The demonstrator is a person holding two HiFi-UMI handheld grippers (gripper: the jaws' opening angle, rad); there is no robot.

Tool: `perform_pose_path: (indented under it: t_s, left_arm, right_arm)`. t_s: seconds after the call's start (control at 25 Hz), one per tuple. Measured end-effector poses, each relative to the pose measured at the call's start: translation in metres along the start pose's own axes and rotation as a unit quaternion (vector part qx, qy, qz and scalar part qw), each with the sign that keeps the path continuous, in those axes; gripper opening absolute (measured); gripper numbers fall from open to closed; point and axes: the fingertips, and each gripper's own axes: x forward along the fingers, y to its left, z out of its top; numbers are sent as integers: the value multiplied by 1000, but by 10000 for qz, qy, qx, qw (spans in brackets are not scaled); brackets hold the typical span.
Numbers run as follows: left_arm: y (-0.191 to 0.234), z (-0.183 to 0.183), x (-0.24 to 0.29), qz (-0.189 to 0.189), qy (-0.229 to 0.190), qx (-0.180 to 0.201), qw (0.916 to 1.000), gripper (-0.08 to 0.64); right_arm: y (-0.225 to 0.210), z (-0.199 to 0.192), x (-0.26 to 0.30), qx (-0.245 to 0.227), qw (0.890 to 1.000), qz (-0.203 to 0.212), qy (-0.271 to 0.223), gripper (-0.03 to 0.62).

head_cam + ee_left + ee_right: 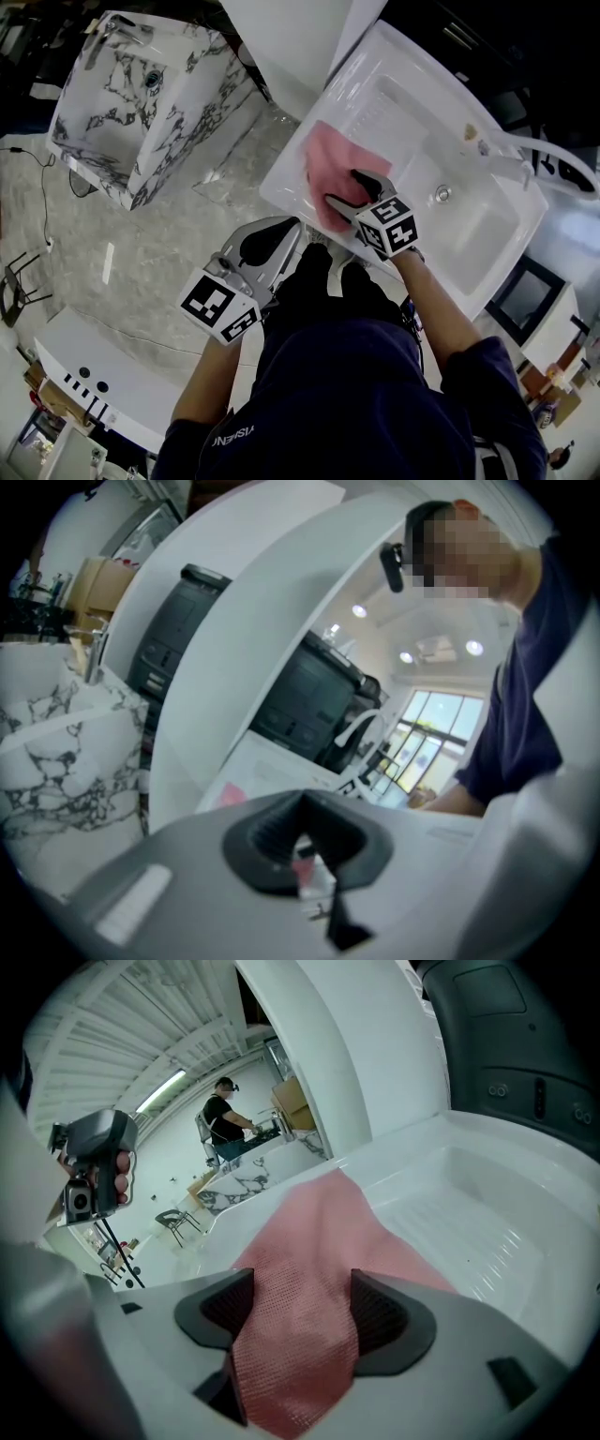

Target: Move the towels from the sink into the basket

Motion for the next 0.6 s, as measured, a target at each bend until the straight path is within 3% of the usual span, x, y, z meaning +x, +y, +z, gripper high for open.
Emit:
perform_pose_path:
  t_s: [0.16,0.24,0.36,0.4,0.48,0.6]
  left_arm:
    - [1,3,1,5,-6,-22,10000,3]
    - [-1,5,2,-3,-9,-19,10000,3]
    - [-3,6,3,-16,-4,8,10000,3]
    - [-3,6,3,-14,-4,17,10000,2]
    - [-4,6,4,-8,-5,34,10000,2]
    - [-8,8,6,-19,-12,85,10000,2]
  right_arm:
    - [-2,3,-1,23,10000,-23,-3,300]
    - [-8,3,-2,-69,9999,-158,9,204]
    - [-13,1,-4,-182,9996,-206,20,156]
    - [-13,0,-5,-227,9995,-205,31,82]
    - [-11,-2,-5,-296,9994,-187,36,39]
    - [-8,-4,-8,-305,9994,-154,31,25]
